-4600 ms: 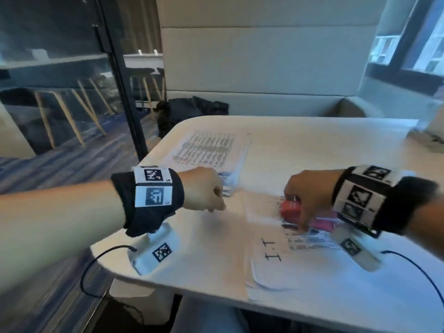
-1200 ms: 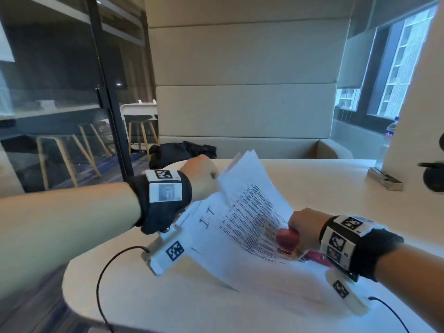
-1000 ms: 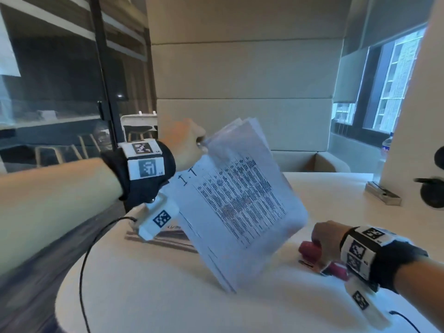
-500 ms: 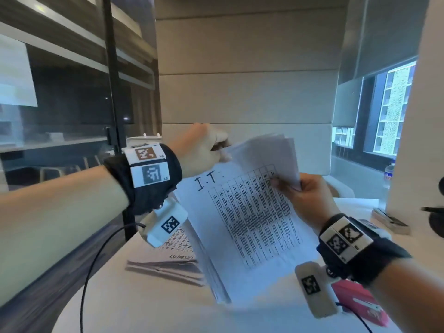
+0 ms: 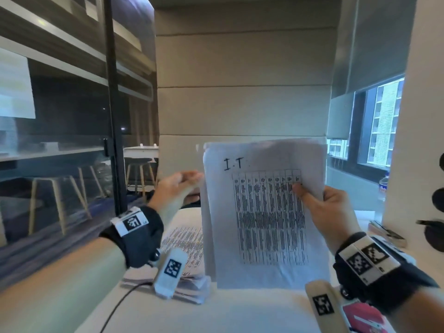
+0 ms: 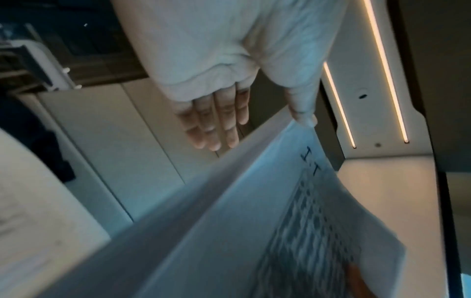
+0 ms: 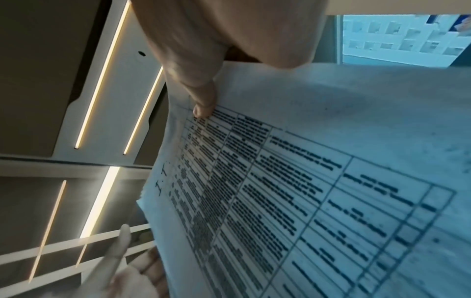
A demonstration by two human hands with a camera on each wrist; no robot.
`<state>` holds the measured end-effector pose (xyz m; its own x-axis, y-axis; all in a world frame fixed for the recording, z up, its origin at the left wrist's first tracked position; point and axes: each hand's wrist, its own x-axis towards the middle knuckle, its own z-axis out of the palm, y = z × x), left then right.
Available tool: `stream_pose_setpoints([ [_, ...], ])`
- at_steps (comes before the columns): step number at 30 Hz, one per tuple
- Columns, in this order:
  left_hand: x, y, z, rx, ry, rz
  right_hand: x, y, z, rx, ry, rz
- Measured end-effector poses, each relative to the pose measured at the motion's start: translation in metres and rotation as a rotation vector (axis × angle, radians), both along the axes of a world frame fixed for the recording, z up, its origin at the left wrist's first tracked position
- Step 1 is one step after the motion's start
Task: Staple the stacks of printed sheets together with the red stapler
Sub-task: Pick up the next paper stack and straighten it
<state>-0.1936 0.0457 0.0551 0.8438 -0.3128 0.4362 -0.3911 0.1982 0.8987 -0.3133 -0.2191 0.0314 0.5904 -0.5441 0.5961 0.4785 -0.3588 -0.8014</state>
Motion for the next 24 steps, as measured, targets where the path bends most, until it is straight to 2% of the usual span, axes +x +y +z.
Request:
stream_pose_setpoints([
  [2, -0.002, -0.012, -0.011, -0.034, 0.058, -0.055, -0.001, 0.004, 0.005, 0.055, -0.034, 0.009],
  [5, -0.011, -0.029, -0.024, -0.082, -0.04, 0.017, -0.006, 0.015, 0.009, 0.144, -0.047, 0.095],
  [8, -0.021, -0.042, -0.049, -0.056, -0.079, 0.036, -0.01, 0.025, -0.004, 0.094, -0.009, 0.13],
  [11, -0.034, -0.052, -0.077, 0.056, -0.091, 0.005, -0.006, 0.025, -0.027, 0.049, 0.092, 0.081],
  [13, -0.039, -0.055, -0.085, 0.059, -0.064, 0.02, -0.004, 0.02, -0.037, 0.044, 0.153, 0.058],
  [17, -0.037, -0.055, -0.079, 0.006, -0.038, 0.03, -0.006, 0.013, -0.038, 0.093, 0.109, 0.081],
  [24, -0.033, -0.054, -0.042, -0.092, 0.003, -0.111, -0.007, 0.009, -0.013, 0.161, -0.042, 0.091],
])
